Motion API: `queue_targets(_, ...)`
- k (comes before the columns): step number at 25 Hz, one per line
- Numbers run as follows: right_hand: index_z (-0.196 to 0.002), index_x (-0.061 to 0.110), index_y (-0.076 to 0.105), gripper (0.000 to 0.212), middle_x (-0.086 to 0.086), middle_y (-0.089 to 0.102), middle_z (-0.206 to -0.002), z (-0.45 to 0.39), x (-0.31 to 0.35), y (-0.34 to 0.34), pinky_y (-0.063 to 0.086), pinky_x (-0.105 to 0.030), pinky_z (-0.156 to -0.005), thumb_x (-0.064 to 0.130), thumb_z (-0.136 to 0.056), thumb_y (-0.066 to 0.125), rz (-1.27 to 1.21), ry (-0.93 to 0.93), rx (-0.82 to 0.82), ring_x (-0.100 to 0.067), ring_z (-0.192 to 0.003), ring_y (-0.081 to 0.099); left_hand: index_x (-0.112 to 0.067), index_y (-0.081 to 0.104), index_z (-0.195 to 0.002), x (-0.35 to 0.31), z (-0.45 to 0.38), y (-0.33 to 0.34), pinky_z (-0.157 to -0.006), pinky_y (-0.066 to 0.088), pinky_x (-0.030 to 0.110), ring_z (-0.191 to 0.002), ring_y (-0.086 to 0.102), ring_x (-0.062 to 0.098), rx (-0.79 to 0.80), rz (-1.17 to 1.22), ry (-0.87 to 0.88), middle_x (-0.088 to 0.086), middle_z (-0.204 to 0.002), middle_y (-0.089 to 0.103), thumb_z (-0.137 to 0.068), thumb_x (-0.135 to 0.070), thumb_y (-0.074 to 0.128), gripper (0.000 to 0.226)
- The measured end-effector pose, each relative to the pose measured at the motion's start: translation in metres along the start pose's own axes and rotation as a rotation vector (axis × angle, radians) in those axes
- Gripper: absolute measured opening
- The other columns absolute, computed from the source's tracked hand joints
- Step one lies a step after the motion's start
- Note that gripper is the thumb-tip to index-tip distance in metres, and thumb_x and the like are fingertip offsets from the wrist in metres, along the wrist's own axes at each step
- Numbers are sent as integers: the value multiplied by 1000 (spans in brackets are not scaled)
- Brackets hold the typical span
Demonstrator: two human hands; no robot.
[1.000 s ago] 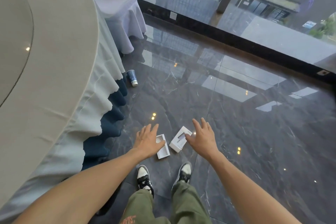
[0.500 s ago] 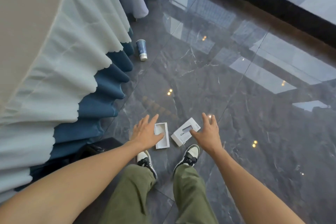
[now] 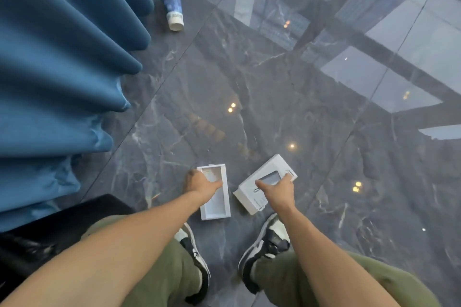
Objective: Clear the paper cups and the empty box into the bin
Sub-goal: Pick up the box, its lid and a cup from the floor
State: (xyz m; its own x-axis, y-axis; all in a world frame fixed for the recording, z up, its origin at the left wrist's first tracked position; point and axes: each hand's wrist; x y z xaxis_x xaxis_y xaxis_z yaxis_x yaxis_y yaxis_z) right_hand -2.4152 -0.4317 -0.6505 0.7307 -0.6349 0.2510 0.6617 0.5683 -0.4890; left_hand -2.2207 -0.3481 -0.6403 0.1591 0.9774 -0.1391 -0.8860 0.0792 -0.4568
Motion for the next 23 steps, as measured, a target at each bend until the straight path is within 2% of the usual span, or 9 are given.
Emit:
queue_targets(4,-153,-6,18,117,-26,37,-153,-76,-25,37,40,-52,-112,50,-75,86,-29,230,-127,-44,-140,40,12,29,-157,18,-76,54,-116,41,47,-142,47,41,41,87,-144,26,-158,42,-93,-40,76,95)
queue_targets(6,-151,-9,20,122,-27,37,-151,-102,-26,51,41,-51,-108,57,-71,86,-35,300,-157,-44,-138,42,10,29,-157,17,-100,70,-117,41,46,-144,45,41,37,99,-197,27,-159,40,-92,-44,76,97)
queue_targets(9,-147,-6,23,128,-27,34,-146,-124,-23,72,44,-51,-102,62,-62,89,-13,344,-228,-45,-132,44,7,26,-155,12,-122,87,-114,40,45,-145,42,42,-60,-54,-242,30,-158,35,-90,-51,77,101)
queue_targets(12,-153,-7,7,141,-31,25,-151,-136,-19,91,45,-53,-100,59,-60,91,20,385,-311,-45,-133,40,-1,34,-146,4,-135,87,-110,44,45,-137,50,38,-154,-170,-234,22,-149,44,-76,-61,85,105)
queue_targets(14,-155,-5,2,140,-31,23,-152,-139,-18,98,45,-54,-100,55,-63,89,36,393,-353,-44,-131,39,-6,40,-140,0,-141,80,-103,46,43,-128,57,35,-183,-233,-162,17,-142,47,-66,-66,89,107)
queue_targets(16,-156,-1,5,136,-29,28,-149,-140,-18,102,44,-54,-101,58,-64,86,36,372,-399,-44,-129,41,-8,51,-132,-7,-150,72,-95,50,40,-120,63,33,-207,-277,-31,14,-137,48,-71,-62,87,89)
queue_targets(18,-156,3,11,130,-26,34,-146,-141,-15,96,41,-53,-104,64,-64,81,56,323,-448,-43,-129,42,-11,64,-121,-17,-160,66,-86,51,36,-110,66,33,-183,-211,90,12,-133,51,-83,-44,83,54)
queue_targets(20,-156,7,16,123,-24,37,-145,-143,-7,83,37,-52,-107,68,-66,75,63,223,-449,-43,-131,41,-14,68,-107,-26,-167,62,-85,53,34,-107,65,30,-130,-138,182,12,-127,60,-88,-32,77,28)
queue_targets(23,-153,11,22,113,-23,37,-148,-141,18,61,34,-53,-111,70,-69,69,11,86,-442,-43,-136,37,-15,58,-96,-44,-169,51,-69,47,33,-91,63,26,-92,-48,248,9,-109,70,-91,-33,73,23)
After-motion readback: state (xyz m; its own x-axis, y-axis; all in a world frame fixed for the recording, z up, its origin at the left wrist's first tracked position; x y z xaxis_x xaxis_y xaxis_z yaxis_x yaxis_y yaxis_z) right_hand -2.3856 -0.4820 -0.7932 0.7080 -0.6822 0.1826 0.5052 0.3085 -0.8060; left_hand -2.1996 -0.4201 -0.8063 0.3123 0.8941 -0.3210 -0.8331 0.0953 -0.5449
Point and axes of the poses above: each hand's wrist, its own z-axis away from the middle knuckle, its own y-axis out of the palm, x = y × z
